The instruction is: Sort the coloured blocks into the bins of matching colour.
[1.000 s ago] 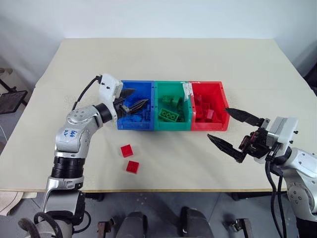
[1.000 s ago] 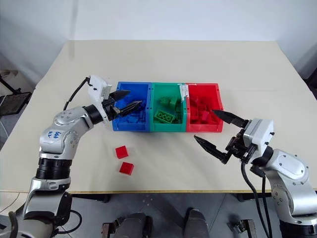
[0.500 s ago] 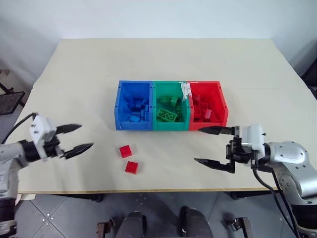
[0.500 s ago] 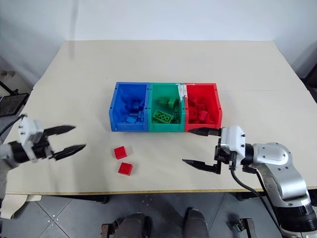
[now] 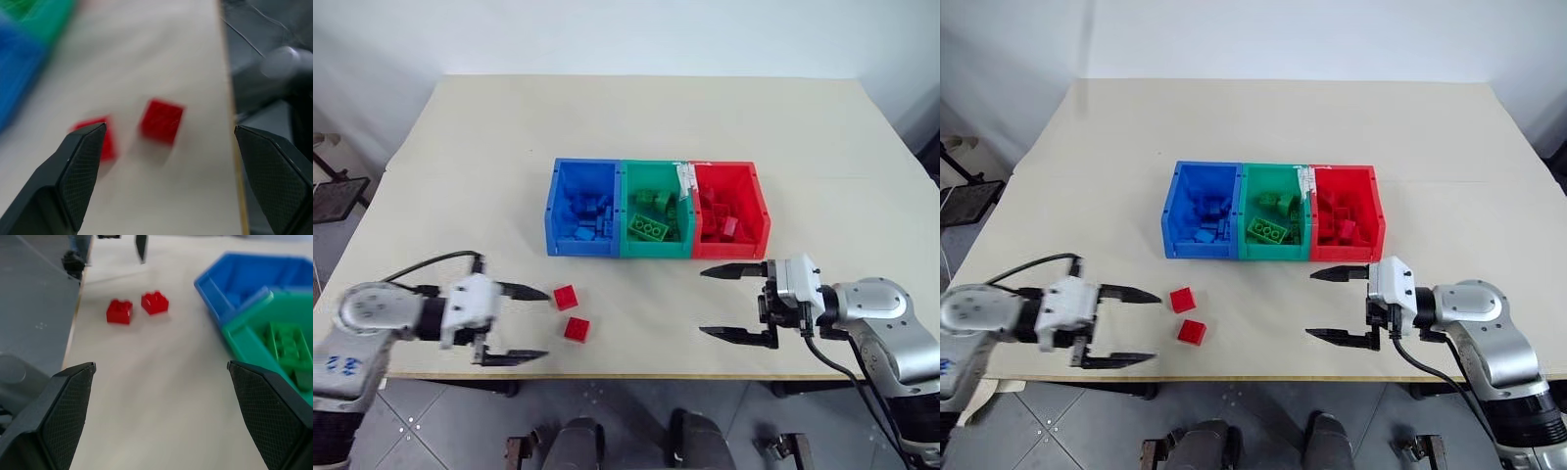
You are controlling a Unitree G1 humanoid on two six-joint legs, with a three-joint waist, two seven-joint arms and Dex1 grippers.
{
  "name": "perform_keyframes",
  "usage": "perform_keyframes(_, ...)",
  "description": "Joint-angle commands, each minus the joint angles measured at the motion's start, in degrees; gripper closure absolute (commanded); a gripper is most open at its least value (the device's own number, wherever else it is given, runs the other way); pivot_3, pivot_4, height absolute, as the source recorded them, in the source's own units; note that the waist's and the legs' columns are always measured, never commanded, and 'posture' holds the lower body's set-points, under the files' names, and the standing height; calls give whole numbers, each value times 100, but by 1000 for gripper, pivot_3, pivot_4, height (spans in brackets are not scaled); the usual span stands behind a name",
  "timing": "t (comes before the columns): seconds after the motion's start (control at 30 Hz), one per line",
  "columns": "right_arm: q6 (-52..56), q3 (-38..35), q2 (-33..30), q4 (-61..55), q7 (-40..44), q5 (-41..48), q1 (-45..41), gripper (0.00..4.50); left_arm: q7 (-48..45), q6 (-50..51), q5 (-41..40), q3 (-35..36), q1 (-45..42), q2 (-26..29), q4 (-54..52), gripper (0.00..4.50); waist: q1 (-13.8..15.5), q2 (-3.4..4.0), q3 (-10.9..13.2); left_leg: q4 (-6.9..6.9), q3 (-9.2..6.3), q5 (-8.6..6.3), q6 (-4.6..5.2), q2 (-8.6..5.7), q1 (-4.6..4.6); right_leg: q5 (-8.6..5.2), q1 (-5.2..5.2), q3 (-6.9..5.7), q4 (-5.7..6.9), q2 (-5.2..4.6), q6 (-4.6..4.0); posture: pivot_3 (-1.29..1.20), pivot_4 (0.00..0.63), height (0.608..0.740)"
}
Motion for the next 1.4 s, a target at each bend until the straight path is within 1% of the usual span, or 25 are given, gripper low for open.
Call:
perform_keyframes(0.03,-34,-137,-118,-238,-3,-23,163,0,137,90,697,-731,-596,25,-165,34,0,0,0,0,1,0,0,0,1,0,0,1,-1,0,0,0,150,740)
perform_keyframes(0.13,48,-242,-180,-426,-93,-16,380,0,239,393,1349,-1449,-1125,-17,-70,34,19,0,0,2,4,0,1,-3,-2,0,0,2,-3,0,0,0,150,740)
perform_keyframes(0.27,160,-386,-271,-649,-194,-1,672,0,103,694,1546,-1894,-1311,-34,-97,34,4,0,0,2,10,-3,5,-2,-2,0,-2,2,-4,0,1,0,150,740)
perform_keyframes(0.37,226,-415,-303,-778,-276,12,781,0,213,913,1605,-2008,-1404,-149,-99,34,13,-1,0,2,10,-3,5,0,-2,0,-3,3,-4,0,1,0,150,740)
perform_keyframes(0.4,253,-446,-313,-824,-307,15,829,0,226,910,1636,-2040,-1431,-180,-61,423,14,0,0,5,10,-3,5,0,-3,0,-2,3,-3,0,0,0,150,740)
perform_keyframes(0.47,292,-535,-334,-913,-346,35,948,0,233,828,1703,-2088,-1485,-231,35,888,16,0,0,11,10,-3,6,0,-4,0,-1,6,-4,0,1,0,150,740)
perform_keyframes(0.5,302,-583,-345,-956,-362,41,1013,0,237,800,1721,-2091,-1504,-245,79,1281,29,-1,0,12,10,-4,6,0,-4,0,-1,6,-4,0,1,0,150,740)
perform_keyframes(0.6,302,-736,-379,-1043,-412,51,1195,0,238,754,1760,-2093,-1592,-285,218,2241,35,-1,0,18,10,-6,10,-1,-6,0,1,5,-5,-1,1,0,150,740)
perform_keyframes(0.67,290,-876,-382,-1082,-473,41,1331,0,238,694,1657,-2058,-1680,-409,272,2883,35,0,0,19,10,-6,11,-1,-7,0,1,6,-6,-1,1,0,150,740)
perform_keyframes(0.7,285,-947,-375,-1100,-508,41,1402,0,264,690,1565,-2020,-1740,-519,286,3040,40,0,0,19,10,-6,11,-1,-7,0,1,5,-4,-1,1,0,150,740)
perform_keyframes(0.73,300,-1027,-339,-1122,-572,75,1462,0,315,801,1431,-1966,-1824,-671,277,3028,40,-1,0,19,10,-6,11,-1,-7,0,1,5,-5,-1,1,0,150,740)
perform_keyframes(0.83,499,-1457,-40,-1365,-1028,468,1714,0,909,1872,538,-1542,-2460,-1731,191,3028,110,-3,1,33,6,-8,14,-3,-16,1,2,4,-5,-3,2,0,150,740)
perform_keyframes(0.9,594,-1695,86,-1536,-1310,545,1920,0,1105,2055,348,-1465,-2794,-2189,270,3028,148,-4,0,47,-6,-8,14,-4,-28,2,1,0,-3,-3,4,0,150,740)
perform_keyframes(1.0,771,-2188,417,-1714,-2005,621,2289,0,1798,1682,649,-1601,-3490,-3096,1069,3028,179,-1,-3,44,-5,-8,14,-6,-25,3,2,-1,-2,-3,5,0,150,740)
perform_keyframes(1.07,893,-2423,603,-1807,-2394,664,2447,0,2303,1151,916,-1642,-3922,-3711,1766,3028,217,-2,-3,46,-5,-7,14,-9,-26,3,5,-3,-5,-3,5,0,150,740)
perform_keyframes(1.1,928,-2479,641,-1849,-2493,659,2500,0,2463,926,1009,-1636,-4058,-3922,2029,3028,206,-4,-3,51,-5,-7,15,-12,-29,3,7,-2,-7,-5,6,0,150,740)
perform_keyframes(1.17,916,-2621,782,-1943,-2872,447,2638,0,2902,364,1156,-1619,-4581,-4607,2943,3028,199,-3,-3,49,4,-8,18,-13,-31,3,5,2,-14,-5,6,0,150,740)
perform_keyframes(1.2,934,-2680,839,-1982,-3036,403,2687,0,3006,85,1211,-1621,-4788,-4851,3326,3028,200,-6,-2,47,5,-9,19,-13,-30,3,2,2,-12,-5,6,0,150,740)
perform_keyframes(1.3,939,-2835,992,-2214,-3408,212,2952,0,3366,-1049,1772,-1831,-5587,-5400,4993,3028,210,-5,-2,46,7,-10,23,-15,-43,3,-3,0,-20,-4,6,0,150,740)
perform_keyframes(1.37,923,-2857,1075,-2415,-3499,191,3155,0,3766,-1512,2162,-1915,-6169,-5614,6203,3028,211,-5,-3,43,12,-10,28,-17,-45,3,-4,-1,-31,-4,6,0,150,740)
perform_keyframes(1.4,923,-2832,1099,-2499,-3548,182,3208,0,3842,-1697,2280,-1936,-6356,-5652,6604,3028,211,-5,-3,39,14,-11,30,-17,-45,3,-3,-1,-37,-4,6,0,150,740)
